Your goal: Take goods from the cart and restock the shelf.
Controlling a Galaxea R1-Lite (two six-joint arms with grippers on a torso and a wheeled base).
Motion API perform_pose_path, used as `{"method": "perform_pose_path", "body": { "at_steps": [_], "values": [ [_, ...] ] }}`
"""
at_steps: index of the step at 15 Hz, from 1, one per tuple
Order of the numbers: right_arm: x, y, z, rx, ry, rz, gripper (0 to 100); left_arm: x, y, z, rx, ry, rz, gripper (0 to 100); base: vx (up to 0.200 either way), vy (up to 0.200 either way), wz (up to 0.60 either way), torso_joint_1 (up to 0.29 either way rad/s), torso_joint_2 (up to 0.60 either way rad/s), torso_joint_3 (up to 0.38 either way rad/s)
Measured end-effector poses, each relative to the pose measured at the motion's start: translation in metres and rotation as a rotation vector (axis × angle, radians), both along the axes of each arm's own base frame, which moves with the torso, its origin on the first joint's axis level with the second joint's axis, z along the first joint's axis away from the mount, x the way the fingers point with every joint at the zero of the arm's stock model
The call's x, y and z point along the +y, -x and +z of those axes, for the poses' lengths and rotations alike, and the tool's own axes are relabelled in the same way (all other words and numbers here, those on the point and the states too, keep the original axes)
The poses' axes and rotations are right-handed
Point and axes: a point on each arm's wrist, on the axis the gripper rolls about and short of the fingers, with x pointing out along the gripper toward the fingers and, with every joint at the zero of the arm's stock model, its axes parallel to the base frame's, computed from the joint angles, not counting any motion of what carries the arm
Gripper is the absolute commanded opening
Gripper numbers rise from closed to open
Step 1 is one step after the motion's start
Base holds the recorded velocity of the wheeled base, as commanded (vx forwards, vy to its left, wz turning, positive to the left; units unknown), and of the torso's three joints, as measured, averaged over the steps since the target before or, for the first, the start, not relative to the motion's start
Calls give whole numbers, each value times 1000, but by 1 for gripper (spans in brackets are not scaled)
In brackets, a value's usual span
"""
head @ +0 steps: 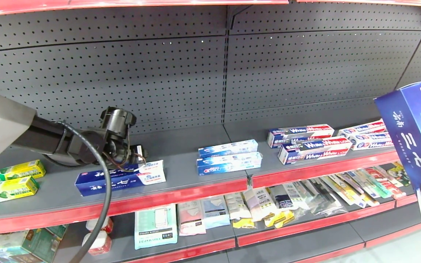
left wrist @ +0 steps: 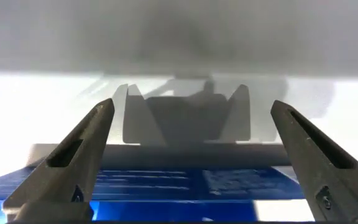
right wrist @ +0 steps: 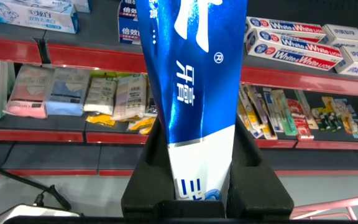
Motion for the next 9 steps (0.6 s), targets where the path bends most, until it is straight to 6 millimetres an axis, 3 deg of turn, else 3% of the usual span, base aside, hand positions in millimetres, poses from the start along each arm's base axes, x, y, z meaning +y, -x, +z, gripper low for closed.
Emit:
{"method": "perform_pose_path", "body": {
  "at_steps": [9],
  "values": [
    [0, 1, 1, -8, 0, 0, 0, -8, 24, 2, 64, 56, -99, 100, 0, 0, 0, 0, 0, 0]
  ]
}}
